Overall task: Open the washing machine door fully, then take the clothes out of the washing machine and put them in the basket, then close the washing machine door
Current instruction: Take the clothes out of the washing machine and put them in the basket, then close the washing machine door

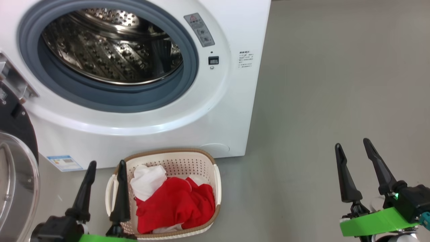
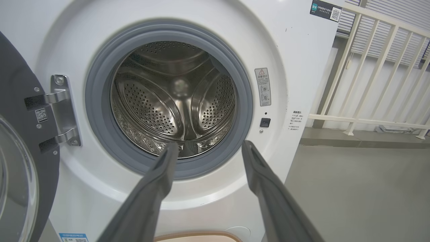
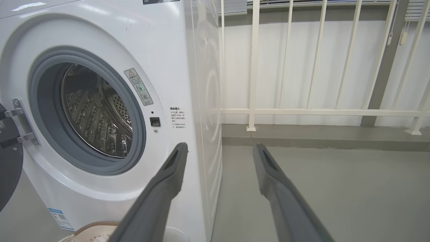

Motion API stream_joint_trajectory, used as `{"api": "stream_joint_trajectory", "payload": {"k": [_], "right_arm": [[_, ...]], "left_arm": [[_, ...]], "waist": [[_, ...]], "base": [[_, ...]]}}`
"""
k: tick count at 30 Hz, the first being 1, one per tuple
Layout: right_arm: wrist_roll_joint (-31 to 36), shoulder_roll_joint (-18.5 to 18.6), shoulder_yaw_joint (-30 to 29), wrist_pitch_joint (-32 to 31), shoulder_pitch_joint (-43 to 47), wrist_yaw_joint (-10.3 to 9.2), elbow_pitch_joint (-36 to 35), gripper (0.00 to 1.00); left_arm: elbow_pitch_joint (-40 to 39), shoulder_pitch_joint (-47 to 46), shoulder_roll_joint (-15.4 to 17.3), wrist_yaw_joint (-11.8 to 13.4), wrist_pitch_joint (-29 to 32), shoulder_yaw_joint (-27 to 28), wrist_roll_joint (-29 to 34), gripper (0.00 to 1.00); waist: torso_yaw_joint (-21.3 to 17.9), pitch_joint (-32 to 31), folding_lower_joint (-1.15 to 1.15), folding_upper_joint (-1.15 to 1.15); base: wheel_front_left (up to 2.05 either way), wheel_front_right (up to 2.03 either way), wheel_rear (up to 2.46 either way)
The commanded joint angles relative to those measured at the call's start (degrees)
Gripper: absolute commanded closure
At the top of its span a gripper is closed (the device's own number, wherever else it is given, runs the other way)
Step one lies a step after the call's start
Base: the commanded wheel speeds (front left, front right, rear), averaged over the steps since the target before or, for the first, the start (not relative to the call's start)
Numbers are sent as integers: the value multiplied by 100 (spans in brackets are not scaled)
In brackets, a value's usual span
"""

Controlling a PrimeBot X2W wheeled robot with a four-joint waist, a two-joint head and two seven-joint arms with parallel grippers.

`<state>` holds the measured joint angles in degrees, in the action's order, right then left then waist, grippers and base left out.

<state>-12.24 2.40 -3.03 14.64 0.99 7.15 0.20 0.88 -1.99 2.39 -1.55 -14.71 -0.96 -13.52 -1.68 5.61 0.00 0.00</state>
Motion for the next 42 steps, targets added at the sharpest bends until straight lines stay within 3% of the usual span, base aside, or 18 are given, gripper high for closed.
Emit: {"api": "stream_joint_trajectory", "payload": {"k": [1, 16, 42], "right_arm": [[32, 48, 107, 36, -11, 34, -161, 0], [-142, 48, 9, 36, 581, 34, -227, 0], [-133, 48, 82, 36, 586, 34, -242, 0]], "left_arm": [[-190, -15, 50, -10, -29, 222, 86, 0], [-113, 622, 49, 77, -29, 306, 315, 0], [-1, 621, 49, 151, -29, 242, 359, 0]], "waist": [[-44, -92, 0, 0], [-89, -568, 0, 0], [-33, -634, 0, 0]], "base": [[0, 0, 0], [0, 0, 0], [-2, 2, 1]]}}
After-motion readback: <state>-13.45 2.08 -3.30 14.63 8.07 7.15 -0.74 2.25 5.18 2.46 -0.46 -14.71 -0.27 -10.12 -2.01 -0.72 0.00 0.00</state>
